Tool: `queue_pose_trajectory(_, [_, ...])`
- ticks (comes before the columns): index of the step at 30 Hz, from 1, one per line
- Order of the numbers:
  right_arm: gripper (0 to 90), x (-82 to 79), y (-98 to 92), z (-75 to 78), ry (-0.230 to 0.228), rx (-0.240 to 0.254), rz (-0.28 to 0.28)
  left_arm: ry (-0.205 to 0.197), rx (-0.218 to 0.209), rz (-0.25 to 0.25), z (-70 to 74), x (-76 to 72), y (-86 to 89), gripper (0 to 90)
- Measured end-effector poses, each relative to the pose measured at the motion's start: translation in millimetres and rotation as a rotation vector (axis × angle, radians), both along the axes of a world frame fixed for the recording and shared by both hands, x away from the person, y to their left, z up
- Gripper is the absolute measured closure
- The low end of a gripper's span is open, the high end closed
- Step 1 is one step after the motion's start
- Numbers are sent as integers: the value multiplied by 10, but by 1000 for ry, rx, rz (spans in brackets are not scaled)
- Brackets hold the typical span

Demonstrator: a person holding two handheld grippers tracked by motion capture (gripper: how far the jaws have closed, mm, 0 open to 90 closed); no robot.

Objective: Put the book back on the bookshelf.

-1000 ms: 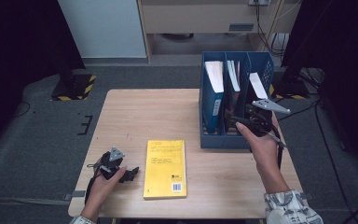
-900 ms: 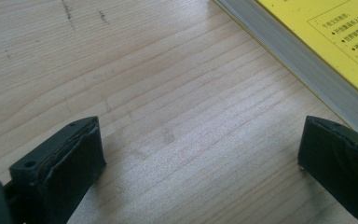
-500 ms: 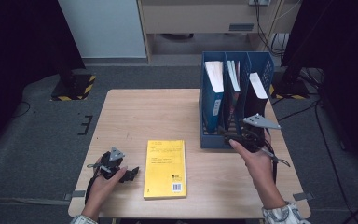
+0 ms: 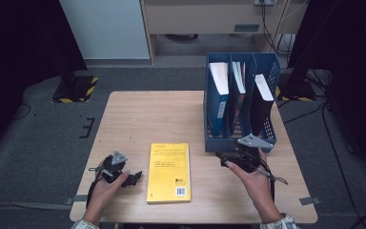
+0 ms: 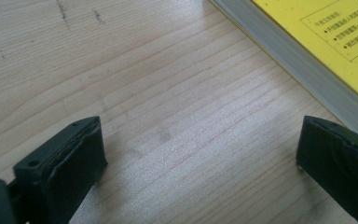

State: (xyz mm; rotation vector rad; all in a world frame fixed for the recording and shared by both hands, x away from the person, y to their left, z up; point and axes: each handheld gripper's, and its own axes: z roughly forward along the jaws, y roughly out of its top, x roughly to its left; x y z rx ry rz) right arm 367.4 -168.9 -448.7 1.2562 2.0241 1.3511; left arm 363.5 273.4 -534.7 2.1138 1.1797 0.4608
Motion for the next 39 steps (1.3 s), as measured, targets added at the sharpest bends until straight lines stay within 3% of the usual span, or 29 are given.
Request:
queue_pose_trajectory(10, [143,-94,352,-142,20,-45,131,-56,-90,17,126,15,50,67])
queue_pose_trajectory(16, [171,-129,583,-250,41,-72,202,-80,-99,-21,212,-43,-63,70])
queue_pose_trajectory(25, [247,-156,896,-474,105,-131,309,-59,-123,-106,232,-98,-347,82])
queue_pose_trajectory(28, [273,-164,962,-538,117,-164,335,-48,-118,-102,221,-109,-385,101])
queue_pose_trajectory(39, [290,-163,1057,-705,198,-177,370,-28,-111,-114,184,-108,-405,152])
